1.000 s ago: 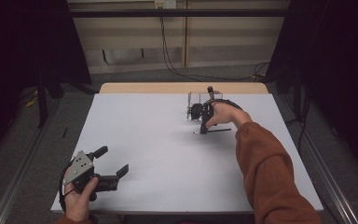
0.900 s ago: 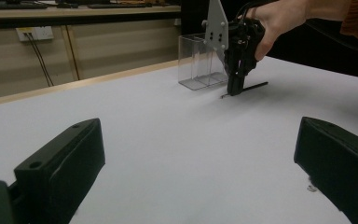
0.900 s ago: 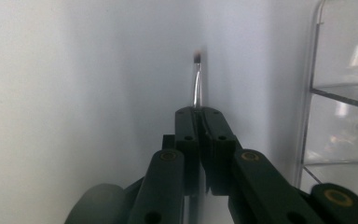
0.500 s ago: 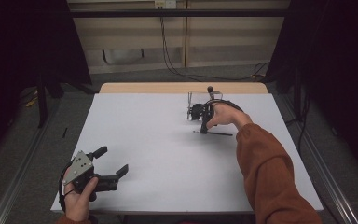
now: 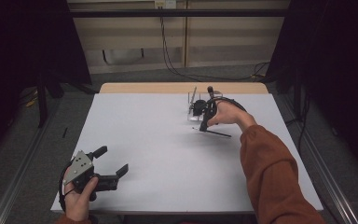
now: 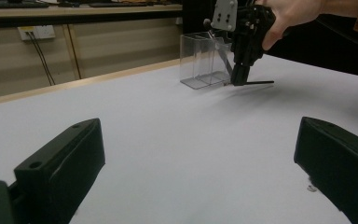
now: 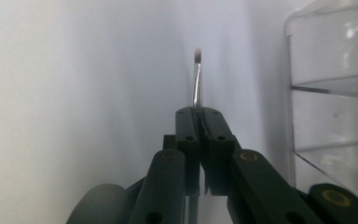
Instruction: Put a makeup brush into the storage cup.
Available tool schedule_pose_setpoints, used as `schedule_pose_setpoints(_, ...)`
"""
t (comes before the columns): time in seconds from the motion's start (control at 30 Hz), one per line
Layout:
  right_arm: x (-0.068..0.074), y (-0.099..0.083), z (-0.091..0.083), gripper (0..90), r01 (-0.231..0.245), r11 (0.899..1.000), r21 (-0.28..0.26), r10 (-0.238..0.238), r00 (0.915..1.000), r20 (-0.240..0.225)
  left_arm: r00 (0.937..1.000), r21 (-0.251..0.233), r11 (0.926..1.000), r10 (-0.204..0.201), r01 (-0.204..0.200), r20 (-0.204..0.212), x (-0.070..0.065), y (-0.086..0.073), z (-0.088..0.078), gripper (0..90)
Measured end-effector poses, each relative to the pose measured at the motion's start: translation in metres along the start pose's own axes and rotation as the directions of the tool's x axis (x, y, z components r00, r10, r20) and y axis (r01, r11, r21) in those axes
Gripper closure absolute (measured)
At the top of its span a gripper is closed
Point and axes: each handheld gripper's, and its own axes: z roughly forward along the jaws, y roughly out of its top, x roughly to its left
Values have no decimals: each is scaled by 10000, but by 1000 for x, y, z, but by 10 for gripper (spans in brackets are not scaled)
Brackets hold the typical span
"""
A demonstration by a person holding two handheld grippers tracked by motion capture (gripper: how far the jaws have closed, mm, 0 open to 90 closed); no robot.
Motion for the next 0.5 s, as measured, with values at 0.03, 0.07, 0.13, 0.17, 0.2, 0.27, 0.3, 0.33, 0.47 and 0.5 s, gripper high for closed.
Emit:
schedule_pose_setpoints(0.03, -1, -2, -2, 863, -32, 9997, -224, 31, 10000, -55, 10000, 9, 10000, 21, -21, 2, 0, 0, 0, 18)
schedule_pose_setpoints(0.07, -2, -4, -3, 863, -139, 9991, -399, 139, 9999, 12, 10000, 13, 10000, 34, -34, 3, 0, 0, 0, 18)
schedule_pose_setpoints(0.13, -3, -9, -8, 864, -337, 9954, -894, 341, 9994, 29, 10000, 14, 10000, 42, -42, 15, 0, 0, 0, 17)
schedule_pose_setpoints(0.17, -3, -11, -10, 864, -395, 9936, -1062, 398, 9992, 2, 10000, 12, 10000, 43, -43, 8, 0, 0, 0, 17)
schedule_pose_setpoints(0.2, -2, -12, -11, 864, -367, 9920, -1207, 362, 9993, -65, 10000, 23, 10000, 26, -26, -14, 0, 0, 0, 17)
schedule_pose_setpoints(0.27, 0, -14, -13, 864, -356, 9897, -1385, 359, 9994, -4, 10000, 29, 10000, 9, -9, -28, 1, 0, 1, 17)
schedule_pose_setpoints(0.3, 1, -15, -15, 864, -476, 9897, -1352, 475, 9989, -41, 10000, 37, 10000, 11, -11, -26, 0, 0, 1, 18)
schedule_pose_setpoints(0.33, 0, -17, -16, 863, -437, 9876, -1510, 452, 9990, 64, 10000, 39, 10000, 22, -22, -25, 0, 0, 1, 17)
schedule_pose_setpoints(0.47, 2, -23, -19, 863, -765, 9758, -2048, 750, 9971, -151, 10000, 47, 10000, 34, -34, -1, 0, 0, 2, 18)
schedule_pose_setpoints(0.5, 2, -24, -19, 864, -748, 9735, -2160, 732, 9972, -154, 10000, 50, 10000, 30, -30, -17, 1, 0, 2, 18)
